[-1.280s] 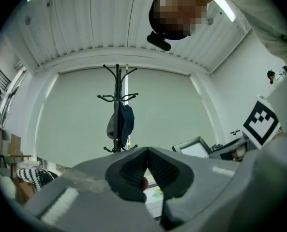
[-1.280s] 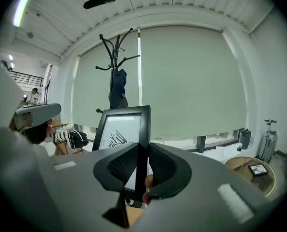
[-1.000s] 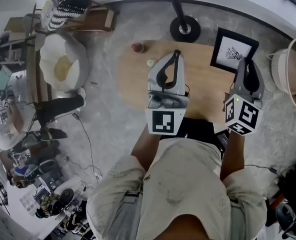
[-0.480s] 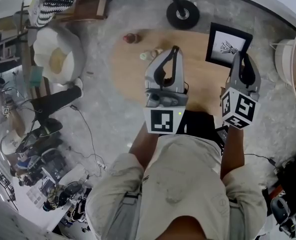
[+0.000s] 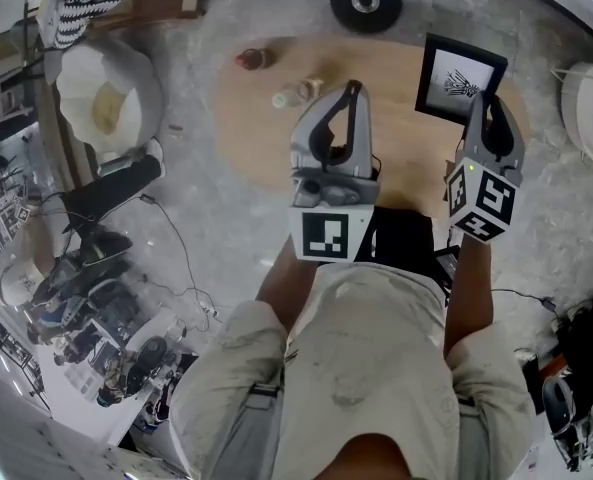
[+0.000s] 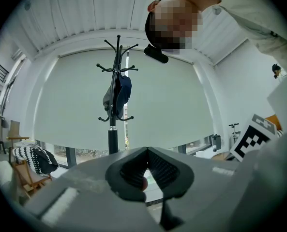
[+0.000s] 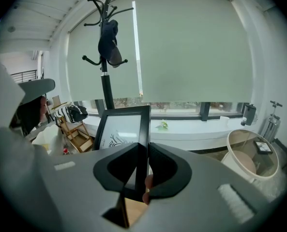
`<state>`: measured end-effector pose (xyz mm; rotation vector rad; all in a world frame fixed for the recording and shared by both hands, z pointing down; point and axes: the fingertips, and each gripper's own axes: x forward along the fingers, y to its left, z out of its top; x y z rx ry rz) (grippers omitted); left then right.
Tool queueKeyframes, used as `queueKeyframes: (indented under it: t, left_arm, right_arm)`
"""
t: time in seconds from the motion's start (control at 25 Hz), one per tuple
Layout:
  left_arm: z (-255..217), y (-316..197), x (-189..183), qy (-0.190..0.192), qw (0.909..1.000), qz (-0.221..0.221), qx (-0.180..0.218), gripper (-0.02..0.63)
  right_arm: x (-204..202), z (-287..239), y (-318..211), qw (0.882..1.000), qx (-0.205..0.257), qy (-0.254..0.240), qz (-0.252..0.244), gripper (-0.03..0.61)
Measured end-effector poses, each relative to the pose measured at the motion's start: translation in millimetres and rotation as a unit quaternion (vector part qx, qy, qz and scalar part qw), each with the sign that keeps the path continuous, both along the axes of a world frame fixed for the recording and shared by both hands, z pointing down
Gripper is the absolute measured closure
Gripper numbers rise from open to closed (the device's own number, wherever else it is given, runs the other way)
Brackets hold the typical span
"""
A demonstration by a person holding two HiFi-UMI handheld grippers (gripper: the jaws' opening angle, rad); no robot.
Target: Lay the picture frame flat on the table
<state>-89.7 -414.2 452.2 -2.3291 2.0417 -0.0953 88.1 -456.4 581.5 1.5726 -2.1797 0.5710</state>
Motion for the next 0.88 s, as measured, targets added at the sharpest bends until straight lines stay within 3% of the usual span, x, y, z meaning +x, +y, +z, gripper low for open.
queueKeyframes:
  t: [0.88]
  left_arm:
    - [85,8,7,0.016,0.9991,-0.014,-0.037,0.609]
  right_arm:
    - [2,156,20,0.993,-0.114,0.039,-0.02,0.508]
